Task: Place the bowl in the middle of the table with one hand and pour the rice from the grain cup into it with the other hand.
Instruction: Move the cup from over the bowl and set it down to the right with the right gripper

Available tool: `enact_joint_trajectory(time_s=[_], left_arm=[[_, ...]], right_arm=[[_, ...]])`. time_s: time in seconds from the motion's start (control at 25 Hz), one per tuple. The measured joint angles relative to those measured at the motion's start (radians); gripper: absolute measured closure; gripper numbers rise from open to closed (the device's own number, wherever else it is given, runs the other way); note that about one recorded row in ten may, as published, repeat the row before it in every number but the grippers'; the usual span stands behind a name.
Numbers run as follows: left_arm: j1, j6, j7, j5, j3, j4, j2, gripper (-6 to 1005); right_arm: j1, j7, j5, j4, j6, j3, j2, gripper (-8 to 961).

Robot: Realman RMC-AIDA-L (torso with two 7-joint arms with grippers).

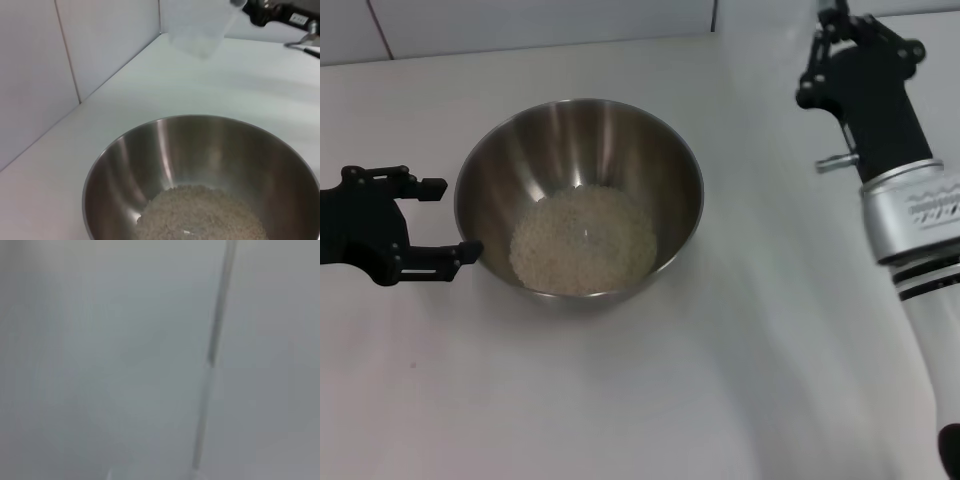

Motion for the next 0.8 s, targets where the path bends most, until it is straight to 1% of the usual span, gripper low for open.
enact_joint_trajectory(time_s=[0.04,0.16,0.2,0.24,0.36,0.4,0.48,0.6,0.8], left_arm=[[0.000,0.000,0.000,0.000,0.000,0.000,0.000,184],[0.002,0.000,0.000,0.000,0.000,0.000,-0.001,184],[0.003,0.000,0.000,0.000,0.001,0.000,-0.001,184],[0.003,0.000,0.000,0.000,0.001,0.000,-0.001,184],[0.003,0.000,0.000,0.000,0.001,0.000,-0.001,185],[0.003,0.000,0.000,0.000,0.001,0.000,-0.001,185],[0.001,0.000,0.000,0.000,0.001,0.000,-0.001,185],[-0.001,0.000,0.000,0.000,0.001,0.000,-0.001,185],[-0.003,0.000,0.000,0.000,0.001,0.000,-0.001,185]], right_arm=[[0.000,0.000,0.000,0.000,0.000,0.000,0.000,822],[0.034,0.113,0.040,-0.107,0.082,0.002,-0.001,818],[0.057,0.169,0.046,-0.162,0.136,-0.005,-0.001,816],[0.057,0.169,0.046,-0.162,0.136,-0.005,-0.001,815],[0.080,0.226,0.044,-0.203,0.223,-0.010,0.000,810],[0.095,0.242,0.041,-0.219,0.281,-0.018,-0.001,809],[0.102,0.244,0.040,-0.224,0.300,-0.026,-0.002,806],[0.120,0.246,0.039,-0.233,0.353,-0.070,-0.003,802],[0.134,0.248,0.039,-0.232,0.388,-0.102,-0.004,794]])
